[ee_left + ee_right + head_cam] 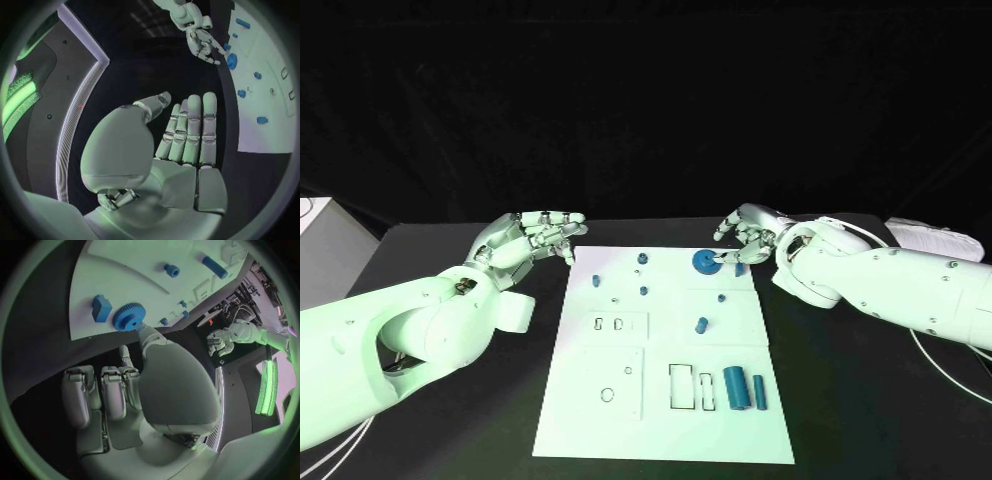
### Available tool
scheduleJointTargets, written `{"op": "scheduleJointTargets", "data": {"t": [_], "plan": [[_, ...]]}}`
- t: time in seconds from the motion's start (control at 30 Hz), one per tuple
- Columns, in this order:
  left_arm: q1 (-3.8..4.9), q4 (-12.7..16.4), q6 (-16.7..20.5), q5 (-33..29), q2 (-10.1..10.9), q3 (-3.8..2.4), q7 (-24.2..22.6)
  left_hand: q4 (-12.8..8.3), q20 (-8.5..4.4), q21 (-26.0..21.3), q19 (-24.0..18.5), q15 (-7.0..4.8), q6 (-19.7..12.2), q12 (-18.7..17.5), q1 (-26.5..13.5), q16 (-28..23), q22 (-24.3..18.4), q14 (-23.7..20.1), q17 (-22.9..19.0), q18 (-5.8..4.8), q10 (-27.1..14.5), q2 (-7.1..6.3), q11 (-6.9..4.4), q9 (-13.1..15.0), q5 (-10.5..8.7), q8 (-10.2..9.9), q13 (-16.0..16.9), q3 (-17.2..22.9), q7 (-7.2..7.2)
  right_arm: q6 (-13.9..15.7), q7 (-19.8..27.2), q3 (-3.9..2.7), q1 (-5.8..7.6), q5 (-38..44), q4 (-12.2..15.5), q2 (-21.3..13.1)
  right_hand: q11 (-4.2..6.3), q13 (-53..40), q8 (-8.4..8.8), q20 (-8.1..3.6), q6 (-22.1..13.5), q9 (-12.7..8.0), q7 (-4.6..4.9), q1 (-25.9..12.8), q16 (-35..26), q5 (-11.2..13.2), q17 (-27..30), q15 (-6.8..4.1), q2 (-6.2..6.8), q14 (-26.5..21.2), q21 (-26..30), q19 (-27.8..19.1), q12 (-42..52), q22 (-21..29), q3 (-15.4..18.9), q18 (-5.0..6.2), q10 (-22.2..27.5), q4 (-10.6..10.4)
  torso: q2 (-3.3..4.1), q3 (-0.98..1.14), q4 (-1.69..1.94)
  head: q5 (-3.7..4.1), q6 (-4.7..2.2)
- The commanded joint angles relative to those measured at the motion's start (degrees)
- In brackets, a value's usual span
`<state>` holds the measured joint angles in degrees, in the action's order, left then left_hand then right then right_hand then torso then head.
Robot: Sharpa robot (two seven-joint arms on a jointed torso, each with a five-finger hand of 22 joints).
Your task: Assemble the parts on the task board
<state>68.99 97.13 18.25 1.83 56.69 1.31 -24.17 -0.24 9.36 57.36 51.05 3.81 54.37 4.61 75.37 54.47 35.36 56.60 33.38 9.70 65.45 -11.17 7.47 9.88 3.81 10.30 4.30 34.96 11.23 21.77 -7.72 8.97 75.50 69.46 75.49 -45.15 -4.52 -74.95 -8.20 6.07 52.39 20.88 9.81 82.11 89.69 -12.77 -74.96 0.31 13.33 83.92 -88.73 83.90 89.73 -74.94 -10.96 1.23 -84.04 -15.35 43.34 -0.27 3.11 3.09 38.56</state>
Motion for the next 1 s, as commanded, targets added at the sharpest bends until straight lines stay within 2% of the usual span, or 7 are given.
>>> {"op": "scheduleJointTargets", "data": {"t": [0.03,0.3,0.5,0.63,0.83,1.0], "plan": [[0.05,0.1,-1.2,0.3,-0.1,-0.05,-0.3,0.0,-0.16,0.4,-0.3,-0.24,0.1,0.1,0.0,0.0,0.1,0.1,-0.1,0.91,0.2,0.19,0.05,0.0,-0.19,0.2,0.0,0.3,-0.10,-1.8,-3.2,0.01,-0.23,2.6,-0.1,0.6,-0.37,-15.1,-0.33,0.32,-0.2,0.1,-0.20,0.1,0.3,-0.3,-14.9,0.29,-0.48,6.1,-0.2,5.5,0.3,-13.8,0.5,-0.91,-6.0,-0.1,-0.04,-0.01,-0.04,-0.07,0.34],[0.05,0.2,-1.0,0.4,0.0,-0.06,-0.3,0.0,-0.17,0.4,-0.3,-0.23,0.0,0.0,0.0,0.0,0.1,0.1,-0.1,0.90,0.1,0.21,0.06,0.0,-0.18,0.2,0.0,0.3,-0.09,-1.6,-4.6,0.04,-0.88,4.4,-0.4,1.9,-0.31,-15.1,-0.60,0.33,0.1,0.2,-0.28,0.3,0.3,-0.3,-14.9,0.27,-0.69,6.1,-0.2,5.5,0.3,-13.9,0.8,-0.92,-6.0,-0.2,-0.05,0.07,-0.29,-0.02,0.00],[0.05,0.2,-1.0,0.4,0.0,-0.06,-0.3,0.0,-0.18,0.4,-0.4,-0.23,-0.1,0.0,0.1,0.0,0.1,0.1,-0.1,0.90,0.0,0.24,0.08,0.0,-0.16,0.1,0.0,0.4,-0.07,-1.1,-4.8,0.07,-1.26,4.6,-0.6,2.7,-0.26,-15.1,-0.79,0.32,0.3,0.3,-0.35,0.5,0.2,-0.3,-14.7,0.24,-0.82,6.0,-0.1,5.4,0.3,-13.7,0.8,-0.86,-6.0,-0.3,-0.06,0.05,-0.06,0.44,0.23],[0.06,0.0,-1.0,0.4,0.0,-0.06,-0.2,-0.1,-0.19,0.5,-0.4,-0.23,-0.1,-0.1,0.1,0.1,0.1,0.1,-0.1,0.90,-0.1,0.24,0.10,0.0,-0.16,0.1,0.0,0.4,-0.04,-1.0,-4.7,0.07,-1.37,4.6,-0.5,2.8,-0.22,-15.1,-0.91,0.30,0.4,0.3,-0.40,0.8,0.2,-0.4,-14.6,0.21,-0.90,6.0,0.0,5.4,0.3,-13.6,0.8,-0.84,-6.0,-0.2,-0.05,0.08,-0.05,0.79,0.22],[0.06,-0.2,-0.9,0.4,0.0,-0.06,-0.2,-0.1,-0.19,0.5,-0.4,-0.23,-0.1,-0.1,0.1,0.1,0.1,0.1,-0.1,0.90,-0.1,0.24,0.10,0.0,-0.16,0.1,0.0,0.4,-0.04,-0.8,-4.9,0.07,-1.43,4.7,-0.4,3.1,-0.13,-15.1,-1.14,0.27,0.7,0.4,-0.48,1.2,0.2,-0.4,-14.4,0.15,-1.10,5.9,0.2,5.3,0.3,-13.4,0.7,-0.79,-6.0,-0.2,0.02,0.16,-0.21,0.78,0.14],[0.06,-0.2,-0.9,0.4,0.1,-0.06,-0.2,-0.1,-0.19,0.5,-0.4,-0.20,-0.2,-0.2,0.1,0.1,0.2,0.0,-0.1,0.89,-0.2,0.21,0.15,0.0,-0.16,0.1,-0.1,0.4,0.03,-0.9,-5.2,0.07,-1.47,5.0,-0.9,3.4,-0.11,-15.1,-1.17,0.25,0.8,0.4,-0.50,1.3,0.1,-0.4,-14.4,0.13,-1.21,5.9,0.1,5.3,0.3,-13.5,0.6,-0.80,-6.0,-0.1,0.01,0.05,-0.13,0.94,0.24]]}}
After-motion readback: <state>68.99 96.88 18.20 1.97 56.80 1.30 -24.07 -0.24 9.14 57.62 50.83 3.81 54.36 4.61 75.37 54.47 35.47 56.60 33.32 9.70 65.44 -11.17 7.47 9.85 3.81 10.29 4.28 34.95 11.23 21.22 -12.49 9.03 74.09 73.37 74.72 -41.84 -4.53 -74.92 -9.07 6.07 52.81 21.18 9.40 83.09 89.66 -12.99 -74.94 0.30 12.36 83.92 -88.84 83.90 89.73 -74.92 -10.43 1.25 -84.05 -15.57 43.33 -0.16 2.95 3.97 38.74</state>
